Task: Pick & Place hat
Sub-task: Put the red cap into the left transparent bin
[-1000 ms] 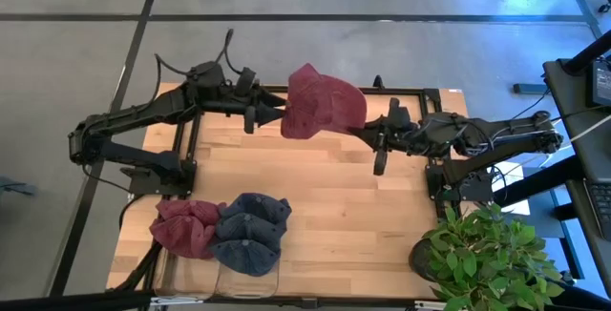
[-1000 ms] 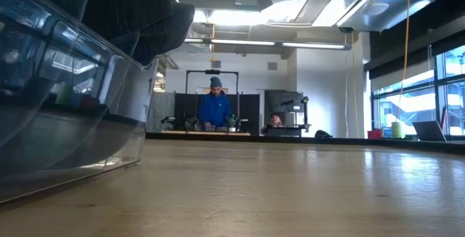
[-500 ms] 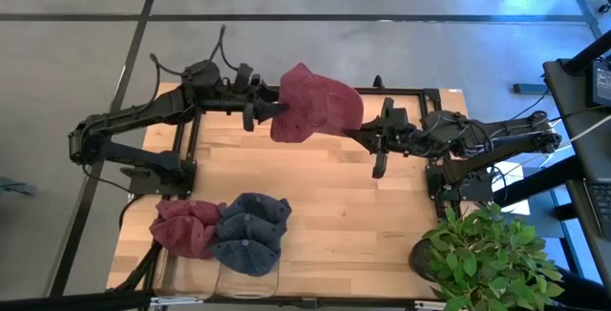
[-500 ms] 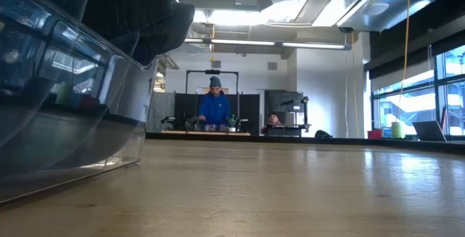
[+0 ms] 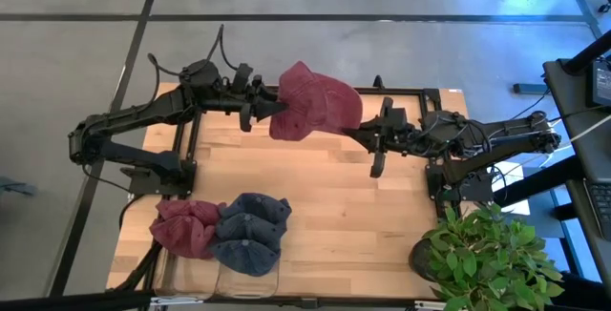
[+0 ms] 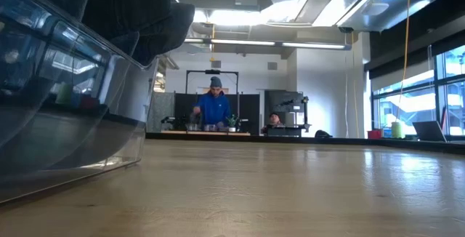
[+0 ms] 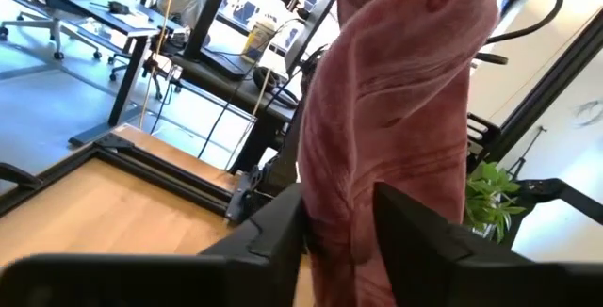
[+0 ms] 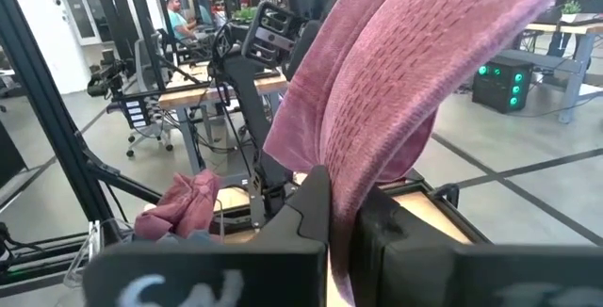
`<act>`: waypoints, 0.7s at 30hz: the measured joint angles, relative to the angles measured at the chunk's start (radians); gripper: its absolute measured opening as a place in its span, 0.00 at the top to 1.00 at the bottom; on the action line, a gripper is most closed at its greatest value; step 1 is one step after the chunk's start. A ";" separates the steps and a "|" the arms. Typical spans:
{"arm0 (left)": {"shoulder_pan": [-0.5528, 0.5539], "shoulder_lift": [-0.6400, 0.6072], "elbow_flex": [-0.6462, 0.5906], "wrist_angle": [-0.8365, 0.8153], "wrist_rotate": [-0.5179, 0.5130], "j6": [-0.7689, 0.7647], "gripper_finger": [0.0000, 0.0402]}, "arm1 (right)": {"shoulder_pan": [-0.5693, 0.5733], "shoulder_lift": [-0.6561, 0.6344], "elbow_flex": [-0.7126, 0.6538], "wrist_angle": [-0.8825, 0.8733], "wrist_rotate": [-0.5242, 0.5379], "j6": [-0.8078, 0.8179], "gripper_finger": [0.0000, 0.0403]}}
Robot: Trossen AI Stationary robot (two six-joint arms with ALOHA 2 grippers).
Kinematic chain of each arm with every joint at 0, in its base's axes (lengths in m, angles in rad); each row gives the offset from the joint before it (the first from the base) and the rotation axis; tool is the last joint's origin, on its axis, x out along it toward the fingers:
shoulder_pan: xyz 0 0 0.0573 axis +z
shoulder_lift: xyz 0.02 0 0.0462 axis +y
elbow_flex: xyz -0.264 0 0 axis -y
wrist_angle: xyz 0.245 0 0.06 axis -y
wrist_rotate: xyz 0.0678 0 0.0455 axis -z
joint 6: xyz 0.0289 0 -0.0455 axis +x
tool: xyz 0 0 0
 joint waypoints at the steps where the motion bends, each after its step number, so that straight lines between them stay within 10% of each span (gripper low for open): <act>1: 0.000 0.000 0.000 0.000 0.000 0.000 0.72 | -0.001 0.000 0.000 -0.001 0.000 0.000 0.96; 8: 0.000 0.000 0.000 0.000 0.016 0.062 0.94 | -0.001 0.000 0.000 -0.003 0.001 0.001 0.96; 21: -0.014 -0.002 0.069 -0.083 0.196 0.043 0.95 | -0.003 0.000 0.000 -0.128 0.001 -0.002 0.68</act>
